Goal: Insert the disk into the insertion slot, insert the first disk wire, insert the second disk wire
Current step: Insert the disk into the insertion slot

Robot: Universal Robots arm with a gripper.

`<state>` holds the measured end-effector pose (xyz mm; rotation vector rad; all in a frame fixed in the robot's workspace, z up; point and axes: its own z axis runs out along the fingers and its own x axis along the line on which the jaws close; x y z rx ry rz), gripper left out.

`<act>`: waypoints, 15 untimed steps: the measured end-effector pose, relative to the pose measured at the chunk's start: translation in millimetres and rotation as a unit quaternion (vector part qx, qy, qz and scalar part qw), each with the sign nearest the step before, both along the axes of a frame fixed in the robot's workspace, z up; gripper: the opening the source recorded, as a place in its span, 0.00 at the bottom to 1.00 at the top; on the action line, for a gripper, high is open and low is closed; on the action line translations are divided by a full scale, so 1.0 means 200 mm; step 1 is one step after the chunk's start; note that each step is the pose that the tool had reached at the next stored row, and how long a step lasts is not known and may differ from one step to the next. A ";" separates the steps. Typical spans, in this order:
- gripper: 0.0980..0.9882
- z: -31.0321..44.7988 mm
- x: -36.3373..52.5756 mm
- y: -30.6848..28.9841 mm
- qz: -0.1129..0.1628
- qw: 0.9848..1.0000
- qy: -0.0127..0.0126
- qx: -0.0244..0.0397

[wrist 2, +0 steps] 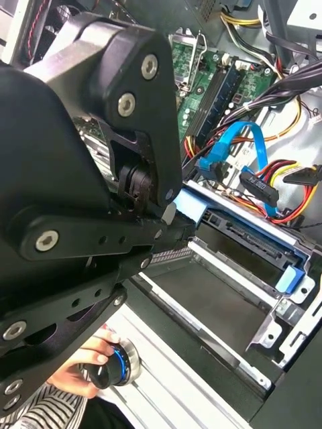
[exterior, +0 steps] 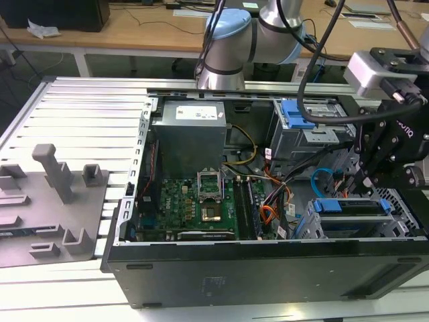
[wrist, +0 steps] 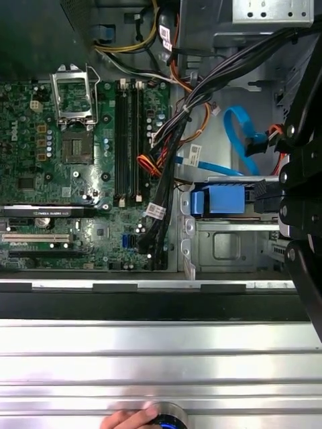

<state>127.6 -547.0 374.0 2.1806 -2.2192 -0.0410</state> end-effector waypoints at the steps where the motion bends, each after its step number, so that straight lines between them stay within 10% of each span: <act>1: 0.01 -0.007 0.000 0.000 0.000 1.000 0.000 0.000; 15: 0.01 -0.055 0.027 0.000 0.000 1.000 0.000 0.000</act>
